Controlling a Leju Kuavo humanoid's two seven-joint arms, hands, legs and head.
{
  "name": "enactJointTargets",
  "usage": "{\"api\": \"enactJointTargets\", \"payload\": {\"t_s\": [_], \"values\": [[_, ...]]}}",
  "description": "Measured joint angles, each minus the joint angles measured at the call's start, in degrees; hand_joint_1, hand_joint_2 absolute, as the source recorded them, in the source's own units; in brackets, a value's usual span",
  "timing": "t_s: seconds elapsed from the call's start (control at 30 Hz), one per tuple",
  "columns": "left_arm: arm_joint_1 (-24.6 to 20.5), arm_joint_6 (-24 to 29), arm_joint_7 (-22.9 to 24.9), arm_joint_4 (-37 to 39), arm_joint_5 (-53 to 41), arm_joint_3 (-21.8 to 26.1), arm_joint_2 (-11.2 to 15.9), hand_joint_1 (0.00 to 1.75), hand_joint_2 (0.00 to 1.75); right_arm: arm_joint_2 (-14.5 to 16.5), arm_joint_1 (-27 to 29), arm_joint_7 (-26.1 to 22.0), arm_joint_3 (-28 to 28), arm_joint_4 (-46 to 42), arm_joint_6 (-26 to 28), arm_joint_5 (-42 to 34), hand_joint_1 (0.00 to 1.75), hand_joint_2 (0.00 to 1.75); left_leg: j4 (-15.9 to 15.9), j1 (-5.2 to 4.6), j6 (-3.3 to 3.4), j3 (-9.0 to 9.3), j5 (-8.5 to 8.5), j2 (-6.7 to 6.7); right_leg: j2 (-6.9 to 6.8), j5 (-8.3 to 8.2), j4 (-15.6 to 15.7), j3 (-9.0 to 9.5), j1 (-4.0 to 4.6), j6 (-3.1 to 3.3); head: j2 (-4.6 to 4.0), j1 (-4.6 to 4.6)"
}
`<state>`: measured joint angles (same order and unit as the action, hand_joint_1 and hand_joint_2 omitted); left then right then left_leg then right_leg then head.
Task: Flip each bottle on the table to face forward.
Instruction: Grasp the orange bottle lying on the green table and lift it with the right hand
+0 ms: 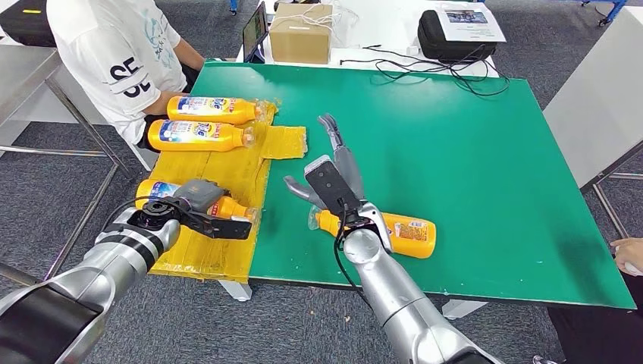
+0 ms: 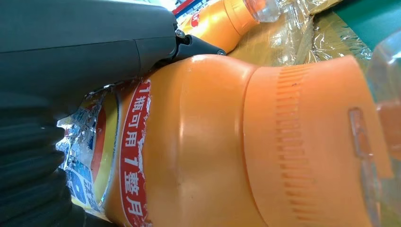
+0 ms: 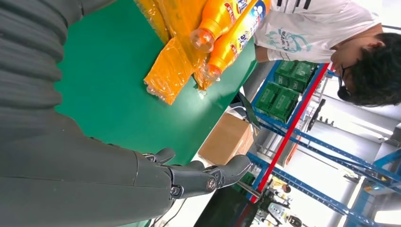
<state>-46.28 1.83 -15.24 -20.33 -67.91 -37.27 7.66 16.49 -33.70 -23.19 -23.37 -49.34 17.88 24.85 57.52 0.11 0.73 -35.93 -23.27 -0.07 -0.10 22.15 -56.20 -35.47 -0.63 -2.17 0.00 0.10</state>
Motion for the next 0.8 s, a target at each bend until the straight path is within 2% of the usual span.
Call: {"api": "enactJointTargets", "payload": {"t_s": [0.13,0.17,0.27,0.3,0.53,0.8], "values": [[-0.17,-0.26,0.01,0.42,0.00,-0.34,-0.08,1.75,1.75,0.16,-0.10,0.00,-0.03,0.51,-0.12,0.00,0.00,1.75,0.00,0.00,0.01,0.02,0.02,-0.01,0.00,0.00,0.00,0.04,0.00,0.00,0.00,-0.02],[-0.19,-0.46,-0.04,0.51,0.00,-0.41,-0.08,1.51,1.75,0.16,-0.14,0.00,-0.05,0.62,-0.27,0.00,0.00,1.75,0.00,0.00,0.01,0.02,0.02,-0.02,0.00,0.00,-0.01,0.04,0.00,0.00,0.00,-0.02],[-0.21,-0.73,-0.14,0.81,0.03,-0.55,-0.10,0.20,1.75,0.18,-0.38,0.01,-0.41,0.98,-0.89,0.02,0.00,1.75,0.00,0.00,0.01,0.03,0.02,-0.02,-0.01,0.00,-0.01,0.04,0.00,0.00,0.00,-0.02],[-0.20,-0.56,-0.04,0.91,0.09,-0.56,-0.13,0.00,1.75,0.20,-0.48,0.02,-0.61,1.10,-1.04,0.05,0.00,1.75,0.00,0.00,0.01,0.03,0.02,-0.03,-0.01,0.00,-0.01,0.04,0.00,0.00,0.00,-0.02],[0.04,2.69,0.07,1.36,0.77,-0.40,-0.27,0.00,1.75,0.28,-1.03,0.49,-1.60,1.69,-1.73,0.52,0.00,1.75,-0.01,0.00,-0.03,0.04,0.06,-0.07,-0.02,0.00,-0.01,0.07,0.00,0.00,0.00,-0.01],[1.49,6.57,-2.69,1.38,1.24,0.81,-0.84,0.00,1.75,0.26,-1.41,1.56,-1.92,2.63,-2.19,0.70,0.00,1.75,-0.01,0.00,-0.04,0.11,0.08,-0.20,-0.19,0.00,0.00,0.18,0.00,0.00,0.00,-0.01]]}}
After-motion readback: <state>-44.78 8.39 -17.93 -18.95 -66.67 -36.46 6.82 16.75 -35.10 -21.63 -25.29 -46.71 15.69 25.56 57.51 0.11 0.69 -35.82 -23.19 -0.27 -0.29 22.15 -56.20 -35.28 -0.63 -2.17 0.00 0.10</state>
